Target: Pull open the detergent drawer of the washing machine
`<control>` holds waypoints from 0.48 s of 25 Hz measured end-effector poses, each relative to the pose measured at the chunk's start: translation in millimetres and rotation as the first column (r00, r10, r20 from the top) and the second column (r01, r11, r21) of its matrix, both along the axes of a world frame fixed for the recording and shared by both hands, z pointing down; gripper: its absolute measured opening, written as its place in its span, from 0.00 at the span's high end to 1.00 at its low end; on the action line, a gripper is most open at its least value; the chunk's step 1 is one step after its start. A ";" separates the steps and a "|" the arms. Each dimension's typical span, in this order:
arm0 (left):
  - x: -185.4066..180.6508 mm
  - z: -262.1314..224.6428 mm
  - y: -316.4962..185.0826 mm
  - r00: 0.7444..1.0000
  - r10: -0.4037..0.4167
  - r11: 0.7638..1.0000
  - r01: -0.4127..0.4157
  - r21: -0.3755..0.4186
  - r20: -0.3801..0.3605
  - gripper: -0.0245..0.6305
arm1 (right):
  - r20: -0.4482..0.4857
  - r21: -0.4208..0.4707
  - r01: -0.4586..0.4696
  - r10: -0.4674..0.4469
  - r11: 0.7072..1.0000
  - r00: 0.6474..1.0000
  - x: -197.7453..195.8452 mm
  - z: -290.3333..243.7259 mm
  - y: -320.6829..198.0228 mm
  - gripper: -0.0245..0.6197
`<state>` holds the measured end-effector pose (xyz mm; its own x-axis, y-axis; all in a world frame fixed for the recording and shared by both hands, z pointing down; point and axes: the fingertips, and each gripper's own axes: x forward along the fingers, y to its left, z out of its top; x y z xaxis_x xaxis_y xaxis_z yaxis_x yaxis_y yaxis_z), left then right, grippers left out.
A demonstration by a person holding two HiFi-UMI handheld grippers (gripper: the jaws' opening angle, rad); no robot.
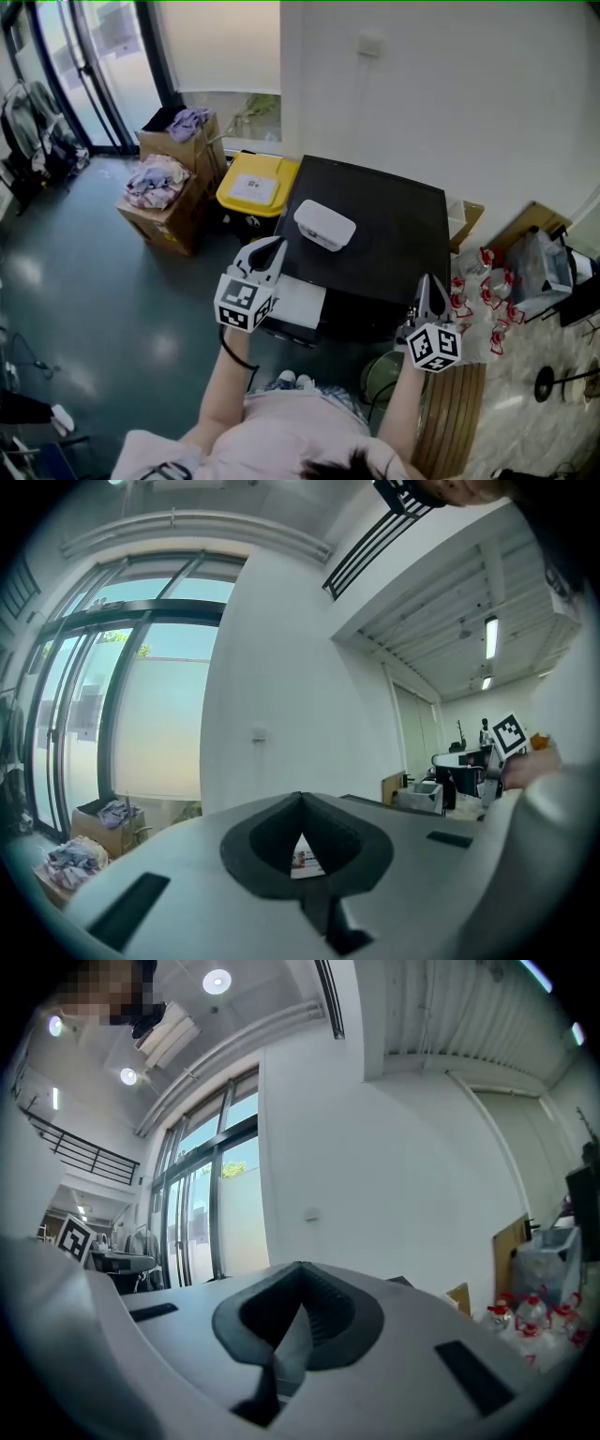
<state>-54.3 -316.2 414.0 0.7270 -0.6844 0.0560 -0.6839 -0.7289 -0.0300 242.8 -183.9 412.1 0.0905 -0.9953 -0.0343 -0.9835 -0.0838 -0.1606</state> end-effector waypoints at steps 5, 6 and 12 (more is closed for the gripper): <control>5.0 1.8 -0.7 1.000 0.014 1.000 -0.014 -0.006 0.003 0.93 | -0.025 -0.012 -0.012 0.012 1.000 1.000 -5.6 2.6 -2.1 0.94; 5.5 2.5 -0.7 1.000 0.015 1.000 -0.015 -0.008 0.002 0.93 | -0.030 -0.015 -0.010 0.010 1.000 0.999 -6.7 3.5 -2.6 0.94; 9.7 3.6 -0.7 1.000 0.023 1.000 -0.023 -0.010 -0.001 0.93 | -0.042 -0.026 0.004 -0.005 1.000 0.999 -12.3 8.8 -4.6 0.94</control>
<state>-44.7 -316.9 417.7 0.7428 -0.6666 0.0621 -0.6668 -0.7450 -0.0217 230.5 -188.5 420.9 0.0854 -0.9963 -0.0122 -0.9897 -0.0834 -0.1165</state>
